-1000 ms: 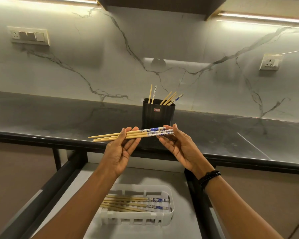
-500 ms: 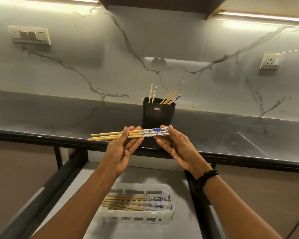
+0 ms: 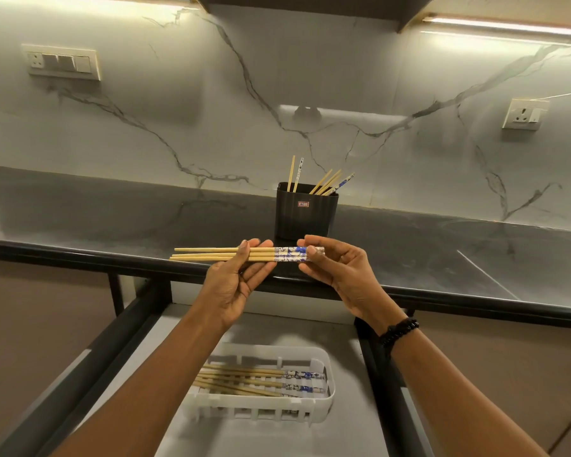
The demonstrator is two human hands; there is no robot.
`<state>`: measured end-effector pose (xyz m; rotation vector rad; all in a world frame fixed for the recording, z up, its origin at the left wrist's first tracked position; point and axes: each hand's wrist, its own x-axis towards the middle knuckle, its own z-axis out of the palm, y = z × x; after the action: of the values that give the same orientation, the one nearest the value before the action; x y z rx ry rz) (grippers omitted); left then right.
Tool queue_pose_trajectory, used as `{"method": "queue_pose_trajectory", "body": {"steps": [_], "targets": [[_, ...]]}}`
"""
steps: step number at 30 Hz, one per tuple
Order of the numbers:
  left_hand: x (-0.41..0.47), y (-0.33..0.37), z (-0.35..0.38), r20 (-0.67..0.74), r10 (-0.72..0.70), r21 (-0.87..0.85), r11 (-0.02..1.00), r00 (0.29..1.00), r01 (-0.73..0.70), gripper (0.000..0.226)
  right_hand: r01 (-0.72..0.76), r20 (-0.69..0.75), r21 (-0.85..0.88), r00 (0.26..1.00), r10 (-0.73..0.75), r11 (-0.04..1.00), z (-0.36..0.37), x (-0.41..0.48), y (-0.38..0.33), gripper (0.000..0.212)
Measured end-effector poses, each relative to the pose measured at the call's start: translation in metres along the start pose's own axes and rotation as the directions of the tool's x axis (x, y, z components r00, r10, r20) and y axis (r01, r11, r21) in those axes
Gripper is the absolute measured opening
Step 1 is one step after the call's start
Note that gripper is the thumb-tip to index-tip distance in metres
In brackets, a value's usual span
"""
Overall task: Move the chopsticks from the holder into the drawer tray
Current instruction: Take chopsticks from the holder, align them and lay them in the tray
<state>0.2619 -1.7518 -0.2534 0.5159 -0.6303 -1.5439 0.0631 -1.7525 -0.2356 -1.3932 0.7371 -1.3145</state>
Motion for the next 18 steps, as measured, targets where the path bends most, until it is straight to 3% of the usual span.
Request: {"method": "queue_pose_trajectory", "body": {"steps": [5,11,14,18], "targets": [[0.0001,0.001,-0.0014,0.001,-0.014,0.061,0.998,1.0,0.014,0.027,0.002,-0.053,-0.114,0.999,-0.009,0.993,0.0019,0.0022,0.0018,0.019],[0.0009,0.0034,-0.0044,-0.007,0.005,0.067,0.998,1.0,-0.004,0.026,-0.091,-0.016,-0.034,0.996,0.09,0.995,-0.0023,0.0008,0.0005,0.028],[0.0009,0.0022,-0.0052,-0.003,-0.008,0.071,0.997,1.0,0.008,0.024,-0.073,0.043,-0.103,0.996,0.078,0.992,-0.0023,0.0002,0.0017,0.031],[0.0015,0.0022,-0.0063,0.005,-0.019,0.089,0.996,1.0,0.018,0.021,-0.079,0.003,-0.11,0.997,0.08,0.991,-0.0026,0.0011,0.0032,0.029]]}}
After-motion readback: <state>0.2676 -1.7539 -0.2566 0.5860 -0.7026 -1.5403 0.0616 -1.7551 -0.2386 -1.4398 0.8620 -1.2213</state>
